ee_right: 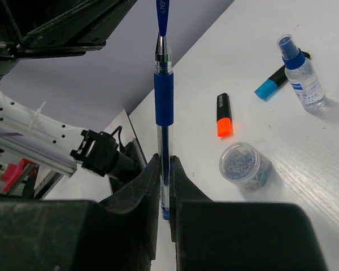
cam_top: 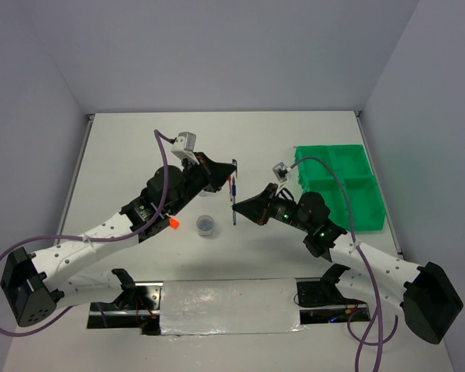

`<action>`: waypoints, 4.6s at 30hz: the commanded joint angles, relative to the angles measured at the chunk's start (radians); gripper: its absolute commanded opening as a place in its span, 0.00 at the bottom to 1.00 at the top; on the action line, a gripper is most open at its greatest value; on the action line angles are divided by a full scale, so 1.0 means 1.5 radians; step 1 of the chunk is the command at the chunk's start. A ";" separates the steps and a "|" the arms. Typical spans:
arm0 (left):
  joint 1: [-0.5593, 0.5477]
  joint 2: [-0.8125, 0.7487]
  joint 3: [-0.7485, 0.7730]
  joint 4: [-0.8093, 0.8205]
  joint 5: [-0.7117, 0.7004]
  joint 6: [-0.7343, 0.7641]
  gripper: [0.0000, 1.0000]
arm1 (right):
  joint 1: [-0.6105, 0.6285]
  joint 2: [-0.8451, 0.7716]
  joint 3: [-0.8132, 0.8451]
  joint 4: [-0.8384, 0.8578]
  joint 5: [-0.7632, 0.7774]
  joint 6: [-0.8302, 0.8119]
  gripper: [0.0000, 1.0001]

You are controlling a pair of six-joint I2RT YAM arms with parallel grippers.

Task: Sort the stationery into containers
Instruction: Close the pen cap on the pen, then place the pen in the storage box.

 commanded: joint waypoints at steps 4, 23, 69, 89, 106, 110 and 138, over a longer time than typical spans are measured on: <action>-0.004 -0.003 0.010 0.035 0.008 0.013 0.00 | 0.005 -0.018 0.033 0.004 0.016 -0.014 0.00; -0.004 -0.007 -0.004 0.040 0.013 0.012 0.00 | 0.005 -0.019 0.054 -0.014 0.030 -0.024 0.00; -0.022 0.011 -0.088 0.035 0.076 0.060 0.00 | -0.124 0.035 0.244 0.080 -0.079 -0.025 0.00; -0.037 -0.015 -0.063 -0.033 0.026 0.058 0.00 | -0.150 0.070 0.288 0.052 -0.178 -0.073 0.00; -0.036 -0.128 0.196 -0.438 -0.276 0.083 0.99 | -0.253 -0.004 0.214 -0.352 0.194 -0.128 0.00; -0.034 -0.163 0.167 -0.586 -0.343 0.065 0.99 | -0.337 -0.069 0.157 -0.525 0.421 -0.117 0.00; -0.035 -0.191 0.012 -0.553 -0.198 0.092 0.99 | -0.509 -0.018 0.058 -0.525 0.306 -0.129 0.20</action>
